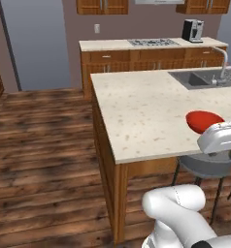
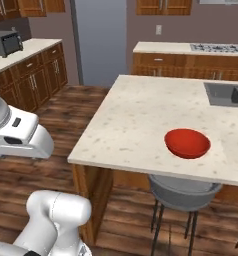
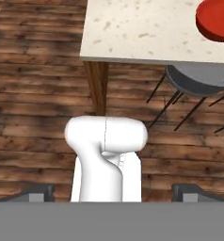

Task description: Pick up the bowls from the cabinet and place each bowl in front of a stool on the dining counter.

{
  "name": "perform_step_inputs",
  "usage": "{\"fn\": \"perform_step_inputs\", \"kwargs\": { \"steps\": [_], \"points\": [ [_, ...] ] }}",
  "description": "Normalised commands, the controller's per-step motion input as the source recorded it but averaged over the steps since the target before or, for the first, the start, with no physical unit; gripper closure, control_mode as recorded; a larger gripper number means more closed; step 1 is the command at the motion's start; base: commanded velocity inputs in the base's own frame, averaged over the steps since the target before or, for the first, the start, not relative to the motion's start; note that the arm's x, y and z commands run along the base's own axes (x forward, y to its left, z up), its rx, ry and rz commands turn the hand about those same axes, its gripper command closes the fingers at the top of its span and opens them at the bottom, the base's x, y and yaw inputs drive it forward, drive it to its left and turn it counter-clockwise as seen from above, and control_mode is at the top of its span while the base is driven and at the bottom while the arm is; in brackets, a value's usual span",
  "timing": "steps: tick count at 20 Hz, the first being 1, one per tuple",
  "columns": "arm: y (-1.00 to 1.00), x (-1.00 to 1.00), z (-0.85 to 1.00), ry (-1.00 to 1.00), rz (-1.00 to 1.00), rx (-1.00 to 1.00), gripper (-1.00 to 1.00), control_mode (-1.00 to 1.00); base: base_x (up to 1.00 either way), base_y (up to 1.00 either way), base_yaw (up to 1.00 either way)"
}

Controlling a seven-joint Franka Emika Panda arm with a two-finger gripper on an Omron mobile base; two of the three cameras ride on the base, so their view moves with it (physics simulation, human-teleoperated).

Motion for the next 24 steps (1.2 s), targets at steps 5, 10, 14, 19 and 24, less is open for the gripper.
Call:
{"fn": "perform_step_inputs", "kwargs": {
  "steps": [5,10,14,19,24],
  "points": [
    [0.0,0.0,0.0,0.0,0.0,0.0,-1.0,1.0,-0.01,1.0,0.03],
    [0.0,0.0,0.0,0.0,0.0,0.0,-1.0,1.0,0.13,1.0,0.0],
    [0.0,0.0,0.0,0.0,0.0,0.0,-1.0,1.0,0.43,1.0,0.0],
    [0.0,0.0,0.0,0.0,0.0,0.0,-1.0,1.0,0.83,0.87,-0.02],
    [0.0,0.0,0.0,0.0,0.0,0.0,-1.0,1.0,0.96,0.04,-0.11]
  ]
}}
